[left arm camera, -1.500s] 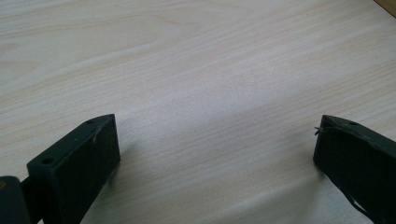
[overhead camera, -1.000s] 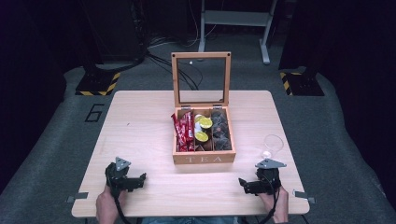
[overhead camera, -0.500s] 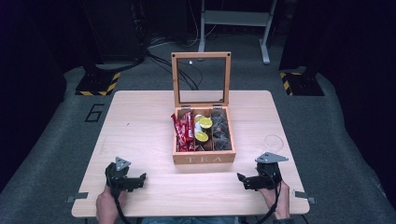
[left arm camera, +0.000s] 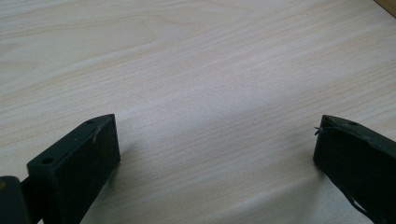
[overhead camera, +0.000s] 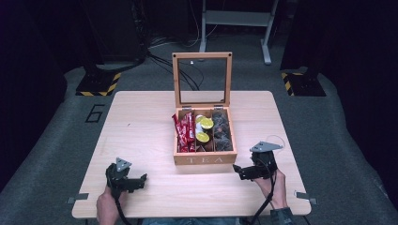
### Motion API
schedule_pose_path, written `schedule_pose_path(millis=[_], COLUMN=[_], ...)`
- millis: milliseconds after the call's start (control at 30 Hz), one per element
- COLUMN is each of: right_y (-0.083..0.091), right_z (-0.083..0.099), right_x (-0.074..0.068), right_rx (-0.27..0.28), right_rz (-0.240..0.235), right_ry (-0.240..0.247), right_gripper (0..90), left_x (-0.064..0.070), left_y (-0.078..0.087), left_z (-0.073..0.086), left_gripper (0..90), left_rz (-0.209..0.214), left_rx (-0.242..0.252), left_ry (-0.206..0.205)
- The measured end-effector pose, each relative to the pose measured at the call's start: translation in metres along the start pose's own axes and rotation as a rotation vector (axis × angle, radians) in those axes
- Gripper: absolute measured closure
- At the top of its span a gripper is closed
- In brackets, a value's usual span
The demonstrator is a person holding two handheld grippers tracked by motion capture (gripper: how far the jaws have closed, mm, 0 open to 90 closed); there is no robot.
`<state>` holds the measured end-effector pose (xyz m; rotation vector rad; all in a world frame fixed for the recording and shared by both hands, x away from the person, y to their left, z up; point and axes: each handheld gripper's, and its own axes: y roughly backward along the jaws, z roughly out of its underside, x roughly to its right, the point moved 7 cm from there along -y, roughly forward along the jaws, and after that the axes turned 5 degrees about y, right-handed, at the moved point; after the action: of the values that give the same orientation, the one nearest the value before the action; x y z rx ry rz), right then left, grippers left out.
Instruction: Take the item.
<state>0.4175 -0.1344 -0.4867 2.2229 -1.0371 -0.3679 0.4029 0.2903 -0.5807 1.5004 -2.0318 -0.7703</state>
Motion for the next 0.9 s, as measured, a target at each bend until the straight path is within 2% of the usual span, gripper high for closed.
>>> schedule_pose_path(millis=[433,800,900], right_y=[-0.017,-0.031,-0.037], right_z=[-0.035,-0.051,-0.055], right_x=[-0.003,-0.002,0.0], right_rx=[-0.003,-0.009,-0.011], right_rz=[-0.026,-0.052,-0.057], right_ry=[0.07,0.067,0.084], right_gripper=[1.1,1.4,1.9], left_x=[0.0,0.0,0.0], left_y=[0.0,0.0,0.0], left_z=[0.0,0.0,0.0], left_gripper=[0.2,0.3,0.2], left_rz=[0.0,-0.001,0.0], left_rx=[0.0,0.0,0.0], left_ry=[0.0,0.0,0.0])
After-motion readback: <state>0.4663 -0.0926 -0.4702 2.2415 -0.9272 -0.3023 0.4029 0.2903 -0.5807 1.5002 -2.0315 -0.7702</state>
